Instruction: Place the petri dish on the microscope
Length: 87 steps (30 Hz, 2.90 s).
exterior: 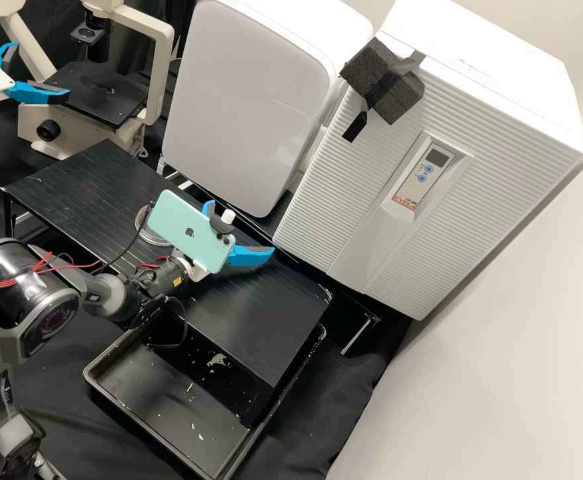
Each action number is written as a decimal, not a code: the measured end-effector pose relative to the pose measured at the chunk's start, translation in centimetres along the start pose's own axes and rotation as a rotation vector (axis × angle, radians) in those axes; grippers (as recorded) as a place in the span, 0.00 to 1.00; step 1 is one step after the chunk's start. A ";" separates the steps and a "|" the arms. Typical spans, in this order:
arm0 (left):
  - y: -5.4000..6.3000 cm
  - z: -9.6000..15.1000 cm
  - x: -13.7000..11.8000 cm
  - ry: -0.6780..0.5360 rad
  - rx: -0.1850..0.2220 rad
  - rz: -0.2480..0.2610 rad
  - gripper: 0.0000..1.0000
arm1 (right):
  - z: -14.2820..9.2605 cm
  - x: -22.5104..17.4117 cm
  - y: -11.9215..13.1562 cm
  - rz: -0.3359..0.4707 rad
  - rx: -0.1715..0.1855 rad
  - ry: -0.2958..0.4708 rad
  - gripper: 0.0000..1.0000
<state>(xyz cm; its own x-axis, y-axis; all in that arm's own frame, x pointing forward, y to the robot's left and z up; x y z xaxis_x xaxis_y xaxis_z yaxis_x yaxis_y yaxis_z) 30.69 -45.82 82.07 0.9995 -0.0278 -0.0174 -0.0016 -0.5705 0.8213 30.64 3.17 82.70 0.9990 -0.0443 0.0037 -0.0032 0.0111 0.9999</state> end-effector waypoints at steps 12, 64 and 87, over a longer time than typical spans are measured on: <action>0.0 0.2 0.0 -0.013 0.007 -0.002 1.00 | 0.0 0.0 0.0 0.000 0.000 0.000 1.00; -4.0 20.5 1.0 -0.991 0.026 -0.370 1.00 | 0.0 0.0 0.0 0.000 0.000 0.000 1.00; -4.6 22.6 1.0 -1.003 0.015 -0.421 1.00 | 0.0 0.0 0.0 0.000 0.000 0.000 1.00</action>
<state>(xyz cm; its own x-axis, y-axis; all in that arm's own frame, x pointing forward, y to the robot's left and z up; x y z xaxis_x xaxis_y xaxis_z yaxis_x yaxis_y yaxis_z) 30.95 -61.77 65.42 0.4382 -0.4814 -0.7591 0.3275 -0.7009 0.6336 30.64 3.17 82.70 0.9990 -0.0443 0.0037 -0.0032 0.0111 0.9999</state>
